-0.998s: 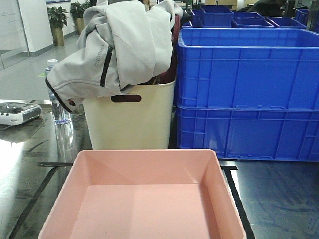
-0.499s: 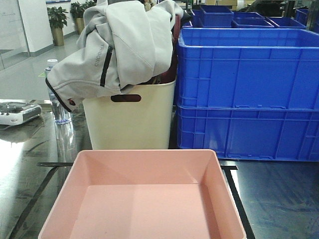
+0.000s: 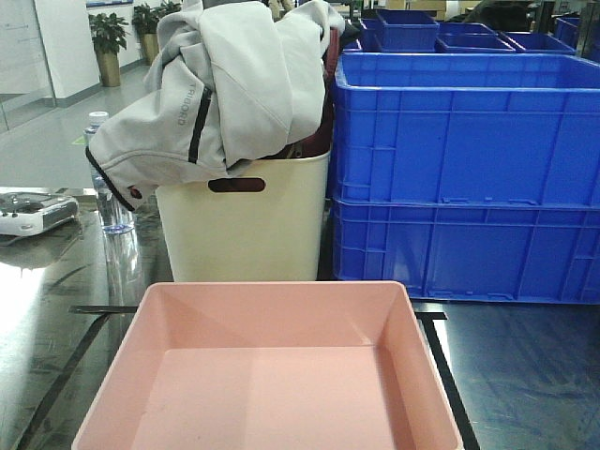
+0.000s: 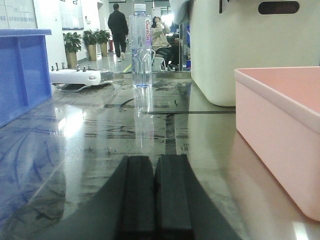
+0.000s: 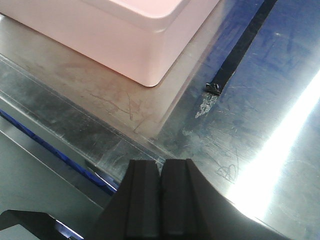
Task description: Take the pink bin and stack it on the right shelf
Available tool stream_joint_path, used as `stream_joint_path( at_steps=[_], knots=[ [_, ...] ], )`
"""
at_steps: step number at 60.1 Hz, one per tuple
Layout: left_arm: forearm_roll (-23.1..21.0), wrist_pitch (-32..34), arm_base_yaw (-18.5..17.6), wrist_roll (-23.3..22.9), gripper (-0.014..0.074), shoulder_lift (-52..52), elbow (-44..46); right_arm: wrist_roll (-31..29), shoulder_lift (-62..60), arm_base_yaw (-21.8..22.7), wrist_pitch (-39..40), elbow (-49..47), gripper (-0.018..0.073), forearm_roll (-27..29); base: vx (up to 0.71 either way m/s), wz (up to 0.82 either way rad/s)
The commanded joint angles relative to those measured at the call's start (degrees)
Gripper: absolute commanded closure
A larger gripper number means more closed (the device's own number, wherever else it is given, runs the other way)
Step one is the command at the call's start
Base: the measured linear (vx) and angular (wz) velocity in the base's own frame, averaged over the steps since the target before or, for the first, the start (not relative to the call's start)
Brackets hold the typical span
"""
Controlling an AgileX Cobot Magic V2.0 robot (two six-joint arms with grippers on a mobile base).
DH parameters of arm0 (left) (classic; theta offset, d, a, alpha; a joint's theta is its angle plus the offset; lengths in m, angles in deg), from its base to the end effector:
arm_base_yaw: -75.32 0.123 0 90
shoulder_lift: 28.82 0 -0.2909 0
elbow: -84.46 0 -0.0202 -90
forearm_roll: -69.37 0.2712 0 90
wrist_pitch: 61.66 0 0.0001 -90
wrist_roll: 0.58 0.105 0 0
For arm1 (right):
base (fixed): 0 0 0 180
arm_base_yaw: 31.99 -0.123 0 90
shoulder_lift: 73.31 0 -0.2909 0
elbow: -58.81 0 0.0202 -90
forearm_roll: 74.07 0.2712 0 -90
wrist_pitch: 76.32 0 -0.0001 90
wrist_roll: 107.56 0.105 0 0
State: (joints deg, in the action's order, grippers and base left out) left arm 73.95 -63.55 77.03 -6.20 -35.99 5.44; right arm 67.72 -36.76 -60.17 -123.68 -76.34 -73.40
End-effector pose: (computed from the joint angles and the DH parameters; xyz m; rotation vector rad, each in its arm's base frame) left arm 0.0855 0.0028 0.2009 -0.0390 1.5367 0.0113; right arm 0.0994 0.0543 0.2910 -0.6352 2.1665 0.2338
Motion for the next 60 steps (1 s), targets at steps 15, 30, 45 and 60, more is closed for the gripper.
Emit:
stream_joint_path(
  at_steps=[15,30,45,60],
  knots=[
    [0.0,5.1,-2.9,-0.7,0.0603,1.1,-0.8,-0.6,0.3,0.2,4.0,-1.6,0.0571,-0.2,0.0,0.0],
    [0.0,5.1,-2.9,-0.7,0.0603,1.1,-0.8,-0.6,0.3,0.2,4.0,-1.6,0.0571,-0.3,0.0,0.0],
    [0.0,5.1,-2.9,-0.7,0.0603,1.1,-0.8,-0.6,-0.3,0.2,4.2,-1.4,0.0571,-0.3,0.0,0.0],
    [0.0,5.1,-2.9,-0.7,0.0603,1.1,-0.8,-0.6,-12.6,15.0,22.6,12.0,0.0571,-0.2,0.0,0.0]
  ],
)
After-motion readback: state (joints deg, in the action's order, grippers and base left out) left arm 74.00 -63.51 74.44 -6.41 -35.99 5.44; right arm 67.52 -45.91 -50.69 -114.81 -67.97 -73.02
